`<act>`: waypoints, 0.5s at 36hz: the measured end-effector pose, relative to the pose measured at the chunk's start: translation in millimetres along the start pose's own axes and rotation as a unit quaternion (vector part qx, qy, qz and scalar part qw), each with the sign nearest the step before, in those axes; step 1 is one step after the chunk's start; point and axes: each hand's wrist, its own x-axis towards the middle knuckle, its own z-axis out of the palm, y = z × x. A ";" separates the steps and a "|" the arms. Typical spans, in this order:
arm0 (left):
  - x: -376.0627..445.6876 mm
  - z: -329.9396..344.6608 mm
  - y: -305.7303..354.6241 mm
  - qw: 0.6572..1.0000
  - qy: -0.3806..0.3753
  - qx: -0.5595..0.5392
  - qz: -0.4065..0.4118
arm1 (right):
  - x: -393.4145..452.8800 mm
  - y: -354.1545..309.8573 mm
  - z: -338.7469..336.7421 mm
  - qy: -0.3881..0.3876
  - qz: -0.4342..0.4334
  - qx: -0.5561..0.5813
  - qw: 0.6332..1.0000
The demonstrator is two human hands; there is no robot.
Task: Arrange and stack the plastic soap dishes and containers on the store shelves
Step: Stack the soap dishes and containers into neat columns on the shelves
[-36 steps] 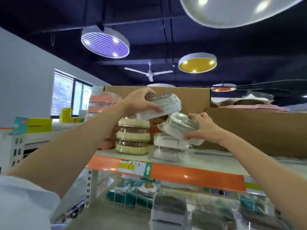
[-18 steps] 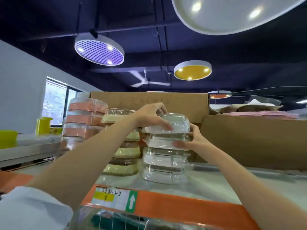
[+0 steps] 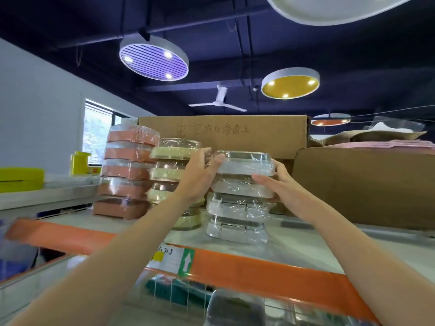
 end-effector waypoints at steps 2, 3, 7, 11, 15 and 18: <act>-10.9 6.5 -2.2 1.000 -0.017 -0.003 -0.020 | 0.2 0.0 -0.2 0.008 0.004 0.001 1.000; -14.9 10.5 -5.1 0.999 -0.020 -0.012 -0.027 | 0.5 0.2 -0.2 0.013 0.006 0.000 1.000; -23.6 22.7 -8.1 0.996 -0.009 -0.054 -0.065 | 3.3 2.7 -1.1 0.026 0.017 0.006 1.000; -22.3 22.0 -11.1 0.990 0.006 -0.102 -0.101 | 4.1 4.9 -0.8 0.037 0.019 0.002 0.999; -22.7 15.4 -12.7 0.986 0.030 -0.115 -0.121 | 3.6 6.1 3.2 0.059 0.014 -0.031 0.998; -25.7 10.9 -13.5 0.986 0.040 -0.110 -0.118 | 2.9 6.3 5.0 0.070 0.007 -0.038 0.997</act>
